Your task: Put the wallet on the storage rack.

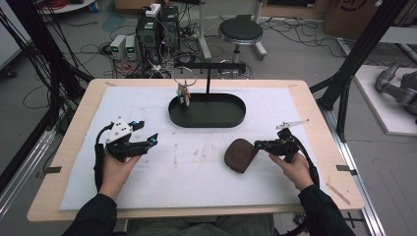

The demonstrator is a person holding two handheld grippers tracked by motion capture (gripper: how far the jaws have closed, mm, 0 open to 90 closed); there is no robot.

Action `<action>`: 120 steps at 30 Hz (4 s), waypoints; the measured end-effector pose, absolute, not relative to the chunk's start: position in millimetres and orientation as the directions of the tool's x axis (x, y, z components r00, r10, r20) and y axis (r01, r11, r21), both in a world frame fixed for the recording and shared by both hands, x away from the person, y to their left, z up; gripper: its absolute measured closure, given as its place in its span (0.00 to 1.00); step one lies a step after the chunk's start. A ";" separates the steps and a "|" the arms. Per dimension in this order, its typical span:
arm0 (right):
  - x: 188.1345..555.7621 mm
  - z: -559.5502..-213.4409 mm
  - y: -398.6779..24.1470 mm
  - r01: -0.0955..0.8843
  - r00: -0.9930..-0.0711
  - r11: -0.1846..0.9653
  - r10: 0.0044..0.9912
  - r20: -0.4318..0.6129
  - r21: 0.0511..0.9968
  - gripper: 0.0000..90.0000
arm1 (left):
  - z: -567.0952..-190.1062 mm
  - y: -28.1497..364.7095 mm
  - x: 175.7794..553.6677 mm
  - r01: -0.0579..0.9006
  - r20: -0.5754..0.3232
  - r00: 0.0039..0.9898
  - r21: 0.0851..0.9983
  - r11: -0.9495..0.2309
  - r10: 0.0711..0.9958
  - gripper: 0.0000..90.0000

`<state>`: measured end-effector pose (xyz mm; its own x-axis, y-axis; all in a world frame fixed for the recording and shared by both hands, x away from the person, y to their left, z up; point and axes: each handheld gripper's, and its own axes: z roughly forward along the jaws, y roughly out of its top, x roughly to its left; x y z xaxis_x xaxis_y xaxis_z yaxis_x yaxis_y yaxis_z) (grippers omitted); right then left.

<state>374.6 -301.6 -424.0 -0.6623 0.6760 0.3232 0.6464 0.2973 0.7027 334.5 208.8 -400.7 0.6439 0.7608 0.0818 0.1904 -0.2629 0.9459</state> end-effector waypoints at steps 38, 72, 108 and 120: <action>376.6 -399.5 -281.2 0.484 -0.776 0.288 0.577 0.254 0.826 0.97 | -401.4 178.1 332.0 0.173 0.073 0.726 0.943 -0.284 0.684 0.35; 337.5 -350.8 -228.5 0.274 -0.896 0.264 0.419 0.145 0.925 0.97 | -426.6 91.7 348.0 0.312 -0.263 0.924 0.937 -0.153 0.278 0.35; 339.1 -346.9 -239.2 0.258 -0.903 0.212 0.399 0.157 0.943 0.88 | -407.1 99.3 351.2 0.254 -0.215 0.954 0.950 -0.181 0.207 0.75; 343.9 -345.8 -243.3 0.278 -0.907 0.217 0.379 0.182 0.936 0.49 | -395.0 104.7 348.5 0.224 -0.172 0.962 0.940 -0.257 0.212 0.75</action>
